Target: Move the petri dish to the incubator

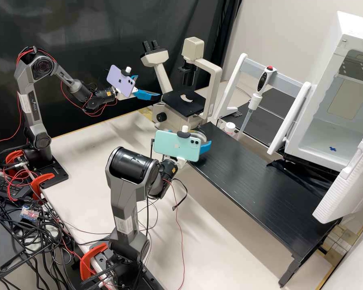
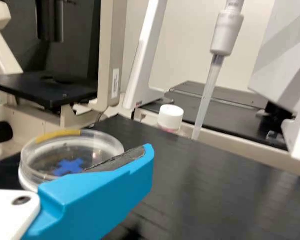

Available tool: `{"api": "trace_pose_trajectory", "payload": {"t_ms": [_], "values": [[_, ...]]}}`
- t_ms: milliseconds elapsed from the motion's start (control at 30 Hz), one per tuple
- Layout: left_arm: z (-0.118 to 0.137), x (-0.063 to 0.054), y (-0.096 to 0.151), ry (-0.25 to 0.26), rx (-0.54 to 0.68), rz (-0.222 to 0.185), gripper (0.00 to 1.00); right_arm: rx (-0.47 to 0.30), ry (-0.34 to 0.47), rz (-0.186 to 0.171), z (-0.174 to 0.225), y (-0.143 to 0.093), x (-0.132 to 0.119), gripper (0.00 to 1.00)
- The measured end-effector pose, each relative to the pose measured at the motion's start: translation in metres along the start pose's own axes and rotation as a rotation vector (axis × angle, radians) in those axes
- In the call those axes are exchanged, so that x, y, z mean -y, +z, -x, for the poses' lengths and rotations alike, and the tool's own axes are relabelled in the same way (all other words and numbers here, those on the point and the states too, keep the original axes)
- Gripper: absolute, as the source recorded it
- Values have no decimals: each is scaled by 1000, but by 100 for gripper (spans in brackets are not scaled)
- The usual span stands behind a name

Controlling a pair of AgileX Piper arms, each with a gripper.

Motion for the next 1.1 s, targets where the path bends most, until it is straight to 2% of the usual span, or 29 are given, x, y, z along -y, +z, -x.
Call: {"api": "trace_pose_trajectory", "payload": {"t_ms": [100, 133, 267, 400, 900, 1100], "values": [[0, 0, 0, 0, 0, 0, 100, 16, -15, 2, -3, 3, 2, 100], [0, 0, 0, 0, 0, 0, 100, 20, -23, -1, -3, 5, 3, 0], [0, 0, 0, 0, 0, 0, 100, 45, -15, -50, -7, 11, 0, 0], [0, 0, 0, 0, 0, 0, 100, 53, -16, -81, -8, 14, -3, 0], [0, 0, 0, 0, 0, 0, 100, 20, -64, -50, -15, 9, -4, 0], [0, 0, 0, 0, 0, 0, 100, 25, -69, -58, -18, 8, -5, 0]]}}
